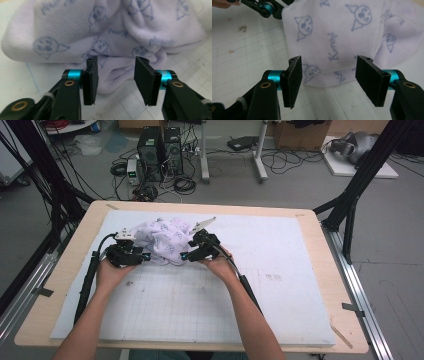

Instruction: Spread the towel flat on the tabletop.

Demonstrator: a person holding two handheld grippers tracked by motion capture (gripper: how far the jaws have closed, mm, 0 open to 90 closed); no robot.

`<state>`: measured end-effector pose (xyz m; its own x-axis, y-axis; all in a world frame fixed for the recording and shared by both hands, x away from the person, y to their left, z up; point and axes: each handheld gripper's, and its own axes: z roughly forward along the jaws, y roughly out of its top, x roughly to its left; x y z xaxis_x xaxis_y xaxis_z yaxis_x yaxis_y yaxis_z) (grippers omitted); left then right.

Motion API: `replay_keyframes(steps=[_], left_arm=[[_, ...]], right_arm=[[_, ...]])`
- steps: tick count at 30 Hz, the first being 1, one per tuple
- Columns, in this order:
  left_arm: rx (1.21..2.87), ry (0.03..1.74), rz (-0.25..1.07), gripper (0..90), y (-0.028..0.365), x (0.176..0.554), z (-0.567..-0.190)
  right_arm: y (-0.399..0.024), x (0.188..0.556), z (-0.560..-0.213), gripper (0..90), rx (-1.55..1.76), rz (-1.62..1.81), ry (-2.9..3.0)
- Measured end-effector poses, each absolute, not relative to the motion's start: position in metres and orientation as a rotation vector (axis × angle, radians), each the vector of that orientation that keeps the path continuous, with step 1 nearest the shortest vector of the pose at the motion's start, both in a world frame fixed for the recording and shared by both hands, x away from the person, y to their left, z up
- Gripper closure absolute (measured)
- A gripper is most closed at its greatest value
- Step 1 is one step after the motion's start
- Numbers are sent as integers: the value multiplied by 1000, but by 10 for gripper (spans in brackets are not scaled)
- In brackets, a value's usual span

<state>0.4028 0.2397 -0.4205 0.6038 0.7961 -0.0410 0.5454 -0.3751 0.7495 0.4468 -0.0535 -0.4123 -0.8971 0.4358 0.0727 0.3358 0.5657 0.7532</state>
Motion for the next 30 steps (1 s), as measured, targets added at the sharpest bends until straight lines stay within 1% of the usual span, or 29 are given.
replay_keyframes(steps=[5, 6, 7, 8, 9, 10, 11, 13, 14, 15, 18, 26, 27, 28, 30], left_arm=[[2106, 1074, 397, 647, 236, 410, -432], [2106, 1074, 397, 673, 236, 410, -432], [2107, 1077, 390, 697, 236, 410, -433], [2107, 1076, 385, 697, 236, 411, -433], [2106, 1073, 386, 755, 236, 411, -434], [2103, 1076, 388, 755, 235, 411, -434], [2114, 1073, 399, 824, 235, 411, -433], [2113, 1071, 395, 848, 236, 411, -433], [2113, 1071, 395, 855, 236, 411, -433], [2114, 1067, 390, 859, 237, 410, -432], [2115, 1057, 392, 864, 238, 408, -429], [2061, 989, 428, 870, 240, 391, -404], [2059, 971, 440, 870, 240, 386, -400], [2055, 946, 451, 870, 239, 380, -394], [2058, 932, 453, 870, 238, 376, -390]], right_arm=[[-45, 448, -423, 469, 655, 1190, 2688], [-45, 448, -423, 469, 655, 1190, 2688], [-42, 448, -425, 517, 652, 1178, 2685], [-42, 448, -425, 517, 652, 1178, 2685], [-40, 449, -427, 596, 649, 1178, 2694], [-40, 449, -427, 596, 649, 1178, 2694], [-39, 449, -428, 674, 649, 1179, 2705], [-38, 449, -429, 764, 637, 1182, 2717], [-38, 449, -429, 764, 637, 1182, 2717], [-38, 449, -429, 842, 643, 1201, 2727], [-39, 449, -427, 862, 635, 1211, 2730], [-62, 440, -393, 873, 601, 1352, 2655], [-62, 440, -393, 873, 601, 1352, 2655], [-69, 435, -384, 873, 579, 1366, 2641], [-71, 433, -382, 873, 571, 1367, 2642]])
